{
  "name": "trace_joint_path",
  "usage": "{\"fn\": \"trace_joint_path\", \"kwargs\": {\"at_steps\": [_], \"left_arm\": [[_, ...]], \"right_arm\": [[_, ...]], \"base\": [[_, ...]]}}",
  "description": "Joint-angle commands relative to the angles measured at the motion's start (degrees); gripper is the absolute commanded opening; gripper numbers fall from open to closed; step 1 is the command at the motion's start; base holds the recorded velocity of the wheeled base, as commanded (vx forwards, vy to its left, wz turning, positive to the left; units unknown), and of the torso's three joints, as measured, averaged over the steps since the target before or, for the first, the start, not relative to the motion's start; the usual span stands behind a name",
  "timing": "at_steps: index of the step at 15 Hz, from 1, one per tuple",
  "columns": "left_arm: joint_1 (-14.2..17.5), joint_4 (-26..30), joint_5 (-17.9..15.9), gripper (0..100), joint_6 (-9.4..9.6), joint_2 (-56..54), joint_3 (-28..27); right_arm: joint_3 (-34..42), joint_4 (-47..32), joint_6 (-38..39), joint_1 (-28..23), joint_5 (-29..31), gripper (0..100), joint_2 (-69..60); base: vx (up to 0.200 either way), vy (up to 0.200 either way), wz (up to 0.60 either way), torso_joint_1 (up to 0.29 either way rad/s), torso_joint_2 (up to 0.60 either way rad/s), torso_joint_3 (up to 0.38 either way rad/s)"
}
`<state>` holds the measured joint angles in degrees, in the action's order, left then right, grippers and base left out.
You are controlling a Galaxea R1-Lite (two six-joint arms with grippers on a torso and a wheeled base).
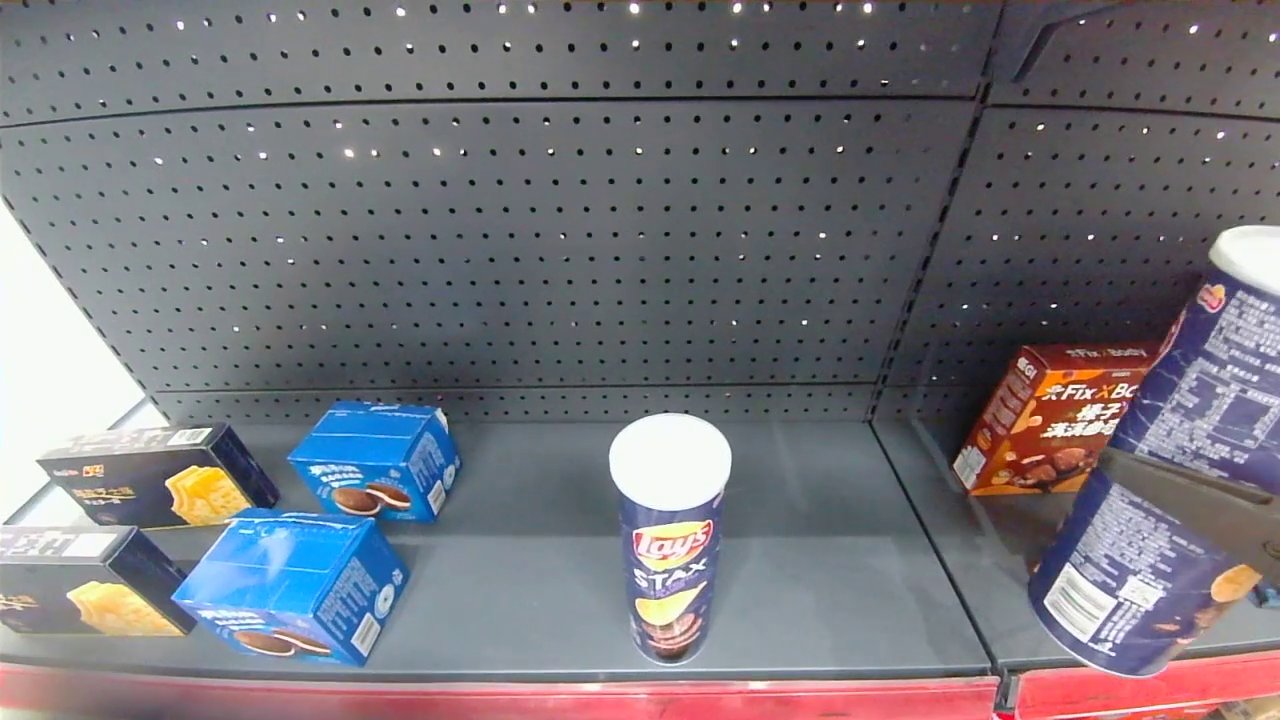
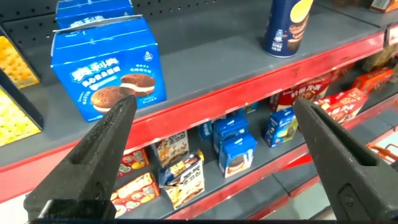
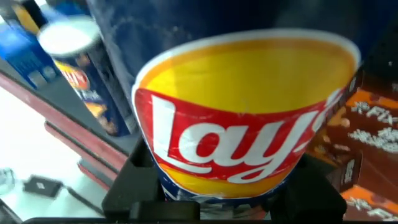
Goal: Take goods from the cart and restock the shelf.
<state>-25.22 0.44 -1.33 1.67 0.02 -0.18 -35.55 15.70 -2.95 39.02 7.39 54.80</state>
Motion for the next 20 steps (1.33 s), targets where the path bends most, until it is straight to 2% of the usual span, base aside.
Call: {"fn": "trace_joint_path", "kwargs": {"at_steps": [1, 15, 19, 20], "left_arm": [[0.00, 0.00, 0.01, 100, 0.00, -0.02, 0.01], [0.00, 0.00, 0.01, 100, 0.00, -0.02, 0.01], [0.00, 0.00, 0.01, 100, 0.00, -0.02, 0.01], [0.00, 0.00, 0.01, 100, 0.00, -0.02, 0.01]], "right_arm": [[-1.01, 2.93, 0.23, -0.09, -0.53, 0, 4.44], [-3.04, 22.44, 0.31, 0.44, -0.09, 0, 25.80], [-9.45, 22.62, 0.05, 0.97, 0.35, 0, 31.25], [-11.65, 22.88, 0.23, 1.67, 2.28, 0, 34.24]], "base": [[0.000, 0.000, 0.00, 0.000, 0.00, 0.000], [0.000, 0.000, 0.00, 0.000, 0.00, 0.000], [0.000, 0.000, 0.00, 0.000, 0.00, 0.000], [0.000, 0.000, 0.00, 0.000, 0.00, 0.000]]}}
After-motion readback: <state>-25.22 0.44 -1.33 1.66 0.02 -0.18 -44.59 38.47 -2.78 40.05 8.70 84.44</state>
